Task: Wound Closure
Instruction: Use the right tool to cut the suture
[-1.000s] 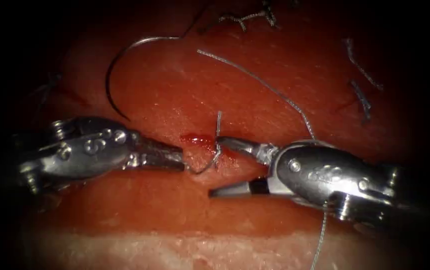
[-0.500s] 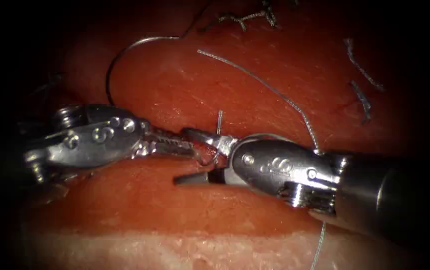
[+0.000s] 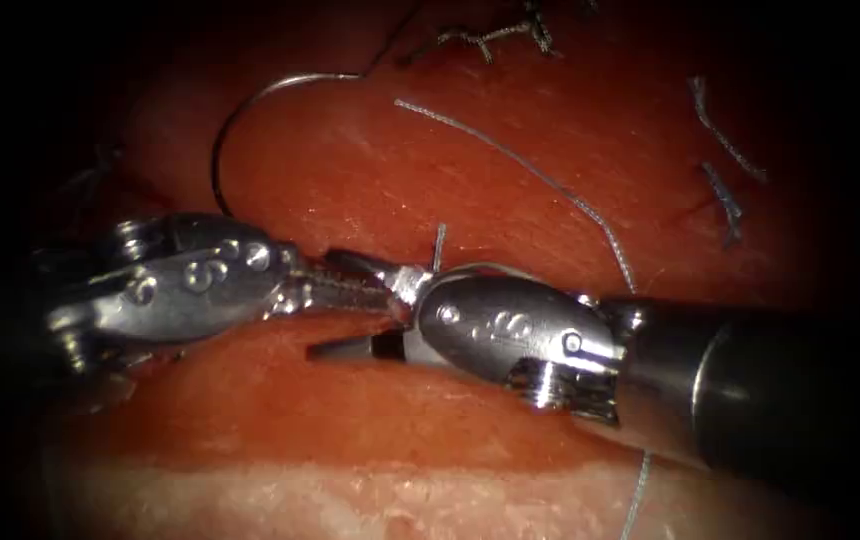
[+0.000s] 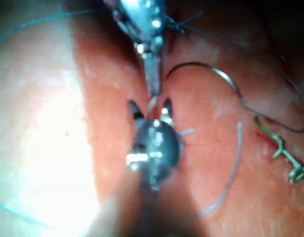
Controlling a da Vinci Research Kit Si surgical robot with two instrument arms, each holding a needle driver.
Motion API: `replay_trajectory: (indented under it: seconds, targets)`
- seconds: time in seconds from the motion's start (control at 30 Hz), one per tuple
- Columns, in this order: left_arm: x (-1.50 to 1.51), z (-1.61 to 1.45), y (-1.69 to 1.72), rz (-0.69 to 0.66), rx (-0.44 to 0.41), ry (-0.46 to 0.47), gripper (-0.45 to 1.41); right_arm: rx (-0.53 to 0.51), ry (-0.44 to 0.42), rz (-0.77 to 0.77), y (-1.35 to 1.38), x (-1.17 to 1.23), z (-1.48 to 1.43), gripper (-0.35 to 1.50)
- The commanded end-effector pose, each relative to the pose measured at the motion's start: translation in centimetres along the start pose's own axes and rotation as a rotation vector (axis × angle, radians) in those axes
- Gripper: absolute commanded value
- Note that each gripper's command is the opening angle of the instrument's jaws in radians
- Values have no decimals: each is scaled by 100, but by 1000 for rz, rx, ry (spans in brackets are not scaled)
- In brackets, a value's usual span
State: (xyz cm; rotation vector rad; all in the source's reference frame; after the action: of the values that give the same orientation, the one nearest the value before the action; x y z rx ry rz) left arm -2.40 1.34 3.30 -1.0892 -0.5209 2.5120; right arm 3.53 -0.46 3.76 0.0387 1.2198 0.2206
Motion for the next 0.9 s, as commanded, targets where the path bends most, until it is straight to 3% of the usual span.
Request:
replay_trajectory:
  seconds: [0.03,0.23,0.27,0.33,0.4,0.6,0.9]
  targets:
    - [2,6,-4,6,0,4,-45,5,-1,-3,-3,-5,9,128]
    - [6,5,-2,8,1,7,-45,11,-22,-11,-4,-15,12,120]
    - [7,6,0,7,-3,7,-45,16,-20,-9,-3,-15,11,94]
    - [8,6,2,6,-5,8,-45,34,-13,-6,-2,-12,9,12]
    - [8,7,2,5,-5,8,-45,28,7,-3,-1,-9,8,-35]
    - [8,6,3,6,-8,8,-45,27,25,-29,5,0,4,-35]
    - [8,3,2,6,-15,8,-45,70,-36,-135,-4,5,1,-35]
